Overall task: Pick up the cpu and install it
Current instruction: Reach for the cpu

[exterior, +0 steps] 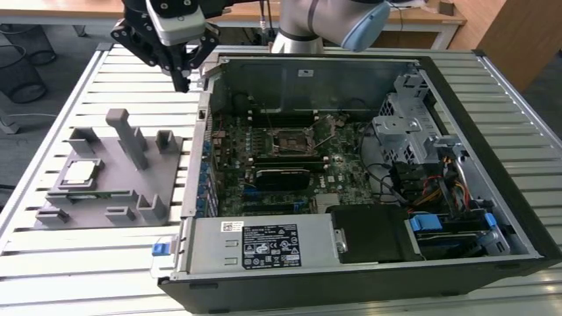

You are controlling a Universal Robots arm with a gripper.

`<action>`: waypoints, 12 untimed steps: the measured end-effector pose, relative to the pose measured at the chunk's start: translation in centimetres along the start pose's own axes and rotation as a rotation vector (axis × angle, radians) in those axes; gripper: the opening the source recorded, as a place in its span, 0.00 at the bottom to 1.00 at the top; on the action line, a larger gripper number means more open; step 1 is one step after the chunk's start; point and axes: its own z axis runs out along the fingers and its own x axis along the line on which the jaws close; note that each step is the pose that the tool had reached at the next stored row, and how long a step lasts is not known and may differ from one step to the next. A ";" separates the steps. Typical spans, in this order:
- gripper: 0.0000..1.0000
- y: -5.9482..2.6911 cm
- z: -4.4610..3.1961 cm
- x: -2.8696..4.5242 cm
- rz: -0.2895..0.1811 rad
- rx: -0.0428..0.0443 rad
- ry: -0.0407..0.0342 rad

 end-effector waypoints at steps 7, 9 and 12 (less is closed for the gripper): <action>0.11 -0.10 0.05 1.33 0.000 0.0001 0.0014; 0.11 -0.13 0.06 1.66 0.000 0.0001 0.0013; 0.11 -0.17 0.06 2.02 0.000 0.0001 0.0013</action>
